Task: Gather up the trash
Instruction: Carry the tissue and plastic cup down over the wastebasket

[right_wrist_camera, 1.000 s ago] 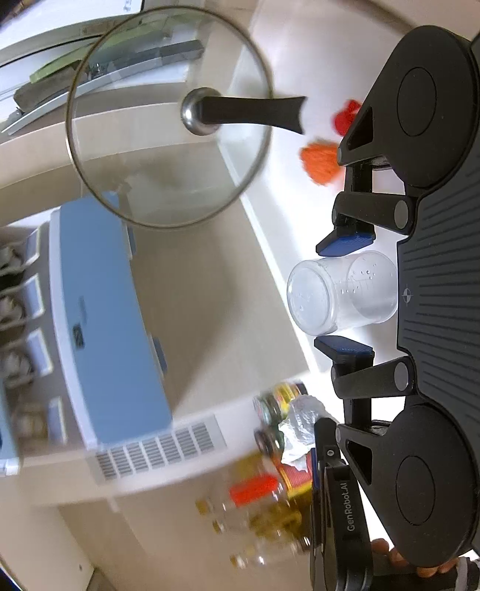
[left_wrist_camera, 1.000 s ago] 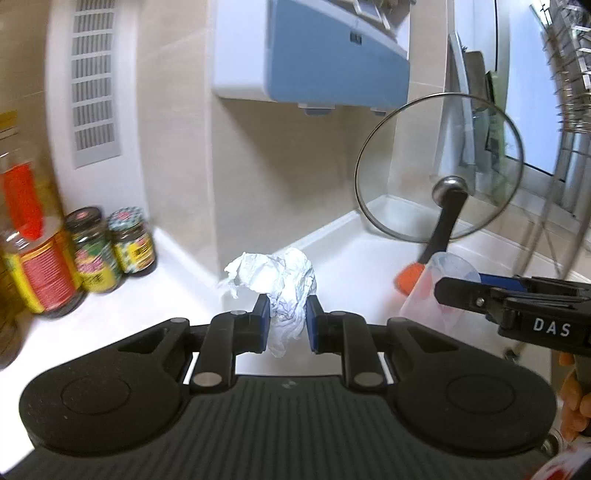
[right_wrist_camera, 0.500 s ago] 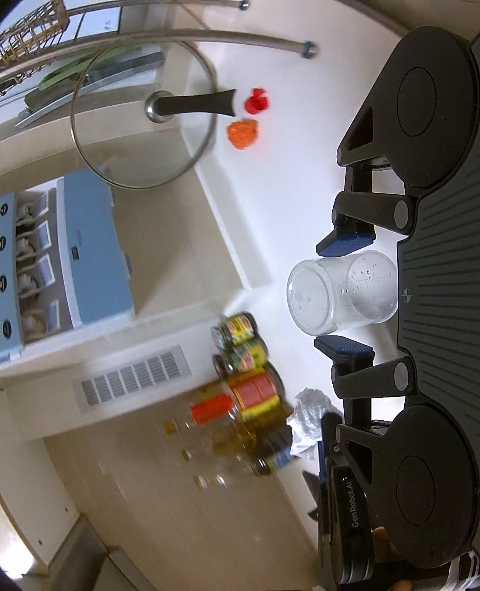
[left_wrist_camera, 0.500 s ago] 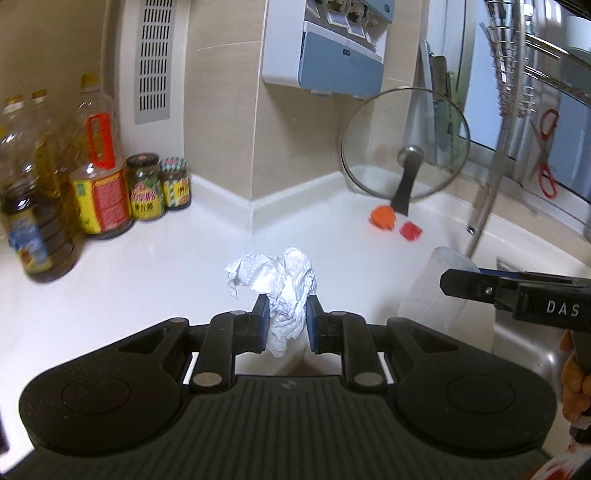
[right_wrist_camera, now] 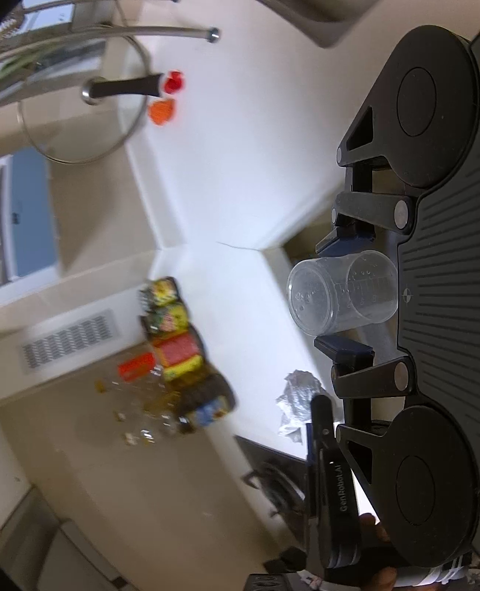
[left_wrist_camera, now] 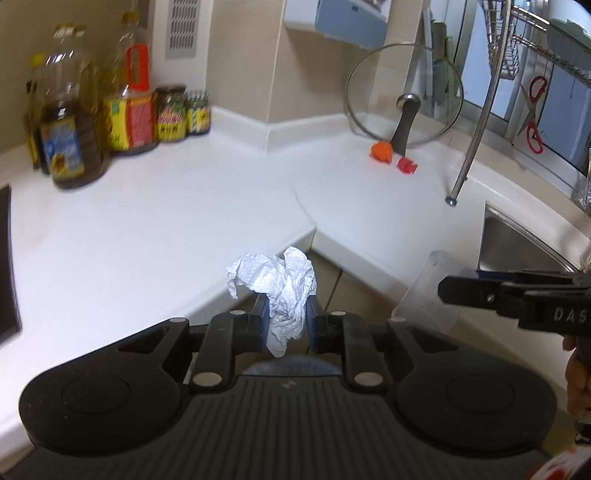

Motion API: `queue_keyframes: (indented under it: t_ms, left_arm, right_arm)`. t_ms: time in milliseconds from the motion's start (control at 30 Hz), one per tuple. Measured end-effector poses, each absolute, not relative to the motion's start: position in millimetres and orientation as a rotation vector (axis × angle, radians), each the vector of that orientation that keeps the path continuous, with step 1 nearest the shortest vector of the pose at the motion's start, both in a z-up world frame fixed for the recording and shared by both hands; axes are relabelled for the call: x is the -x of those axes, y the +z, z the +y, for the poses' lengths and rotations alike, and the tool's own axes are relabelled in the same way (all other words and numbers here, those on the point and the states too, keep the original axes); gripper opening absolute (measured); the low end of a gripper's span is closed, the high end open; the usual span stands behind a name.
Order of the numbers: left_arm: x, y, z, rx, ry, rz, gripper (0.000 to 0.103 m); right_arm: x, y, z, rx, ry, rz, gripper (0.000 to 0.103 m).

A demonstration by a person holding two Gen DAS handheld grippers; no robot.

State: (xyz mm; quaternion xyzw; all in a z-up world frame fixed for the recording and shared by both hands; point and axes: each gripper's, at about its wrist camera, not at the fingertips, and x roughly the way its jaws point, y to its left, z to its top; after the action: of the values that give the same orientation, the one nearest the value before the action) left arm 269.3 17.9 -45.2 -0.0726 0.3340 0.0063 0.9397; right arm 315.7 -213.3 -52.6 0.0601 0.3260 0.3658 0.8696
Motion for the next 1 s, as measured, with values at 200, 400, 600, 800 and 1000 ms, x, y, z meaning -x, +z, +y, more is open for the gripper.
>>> queue_keyframes:
  t_ms: [200, 400, 600, 800, 1000]
  left_arm:
    - [-248, -70, 13, 0.204, 0.068, 0.760, 0.019]
    - [-227, -98, 1, 0.259, 0.113, 0.837, 0.019]
    - [-208, -127, -4, 0.304, 0.152, 0.901, 0.019]
    - [-198, -156, -5, 0.327, 0.177, 0.950, 0.019]
    - [-203, -186, -5, 0.334, 0.180, 0.995, 0.019]
  right_arm:
    - [-309, -84, -215, -0.090, 0.809, 0.773, 0.047]
    - [-304, -109, -224, -0.038, 0.828, 0.843, 0.047]
    - [-298, -134, -225, 0.030, 0.840, 0.885, 0.047]
    - [-291, -160, -221, 0.096, 0.840, 0.914, 0.047]
    - [-290, -185, -214, 0.149, 0.807, 0.916, 0.047]
